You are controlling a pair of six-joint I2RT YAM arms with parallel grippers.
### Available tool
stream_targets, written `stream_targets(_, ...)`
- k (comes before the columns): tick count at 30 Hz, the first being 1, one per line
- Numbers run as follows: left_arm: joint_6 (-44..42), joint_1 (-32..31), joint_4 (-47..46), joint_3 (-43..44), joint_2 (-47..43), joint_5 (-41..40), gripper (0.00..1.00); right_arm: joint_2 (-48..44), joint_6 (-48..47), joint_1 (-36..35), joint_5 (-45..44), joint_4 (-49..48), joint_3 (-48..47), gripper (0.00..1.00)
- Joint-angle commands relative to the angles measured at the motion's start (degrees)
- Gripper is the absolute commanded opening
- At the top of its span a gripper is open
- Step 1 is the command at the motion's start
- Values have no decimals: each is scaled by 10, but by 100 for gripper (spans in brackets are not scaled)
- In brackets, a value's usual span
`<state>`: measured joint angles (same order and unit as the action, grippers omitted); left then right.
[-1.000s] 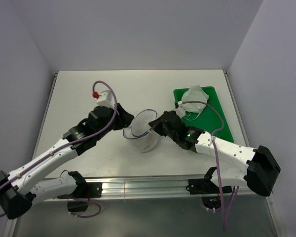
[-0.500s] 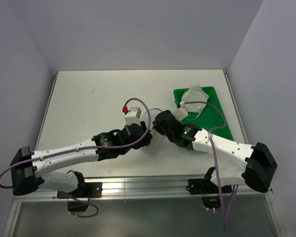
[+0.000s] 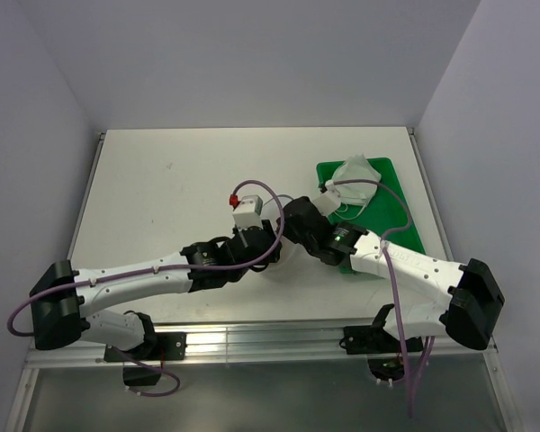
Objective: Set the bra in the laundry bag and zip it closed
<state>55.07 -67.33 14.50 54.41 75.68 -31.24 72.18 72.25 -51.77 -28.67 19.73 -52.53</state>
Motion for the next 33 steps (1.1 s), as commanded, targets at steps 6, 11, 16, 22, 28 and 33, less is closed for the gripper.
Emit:
stream_targets(6, -20, -4, -38, 31, 14, -35, 44, 2, -22, -7, -11, 15, -29, 0)
stream_targets(11, -16, -4, -36, 39, 25, -53, 44, 5, -7, -32, -53, 58, -57, 0)
stream_targets(16, -19, -4, -41, 46, 37, -64, 43, 18, 16, -52, -81, 98, -87, 0)
stream_targets(22, -14, -4, -33, 48, 31, -83, 36, 28, 26, -70, -102, 116, -100, 0)
stream_targets(28, -19, -4, -26, 52, 23, -92, 21, 36, 24, -76, -104, 112, -96, 0)
stream_targets(33, -22, -4, -33, 41, 11, -82, 2, 46, 20, -76, -108, 120, -103, 0)
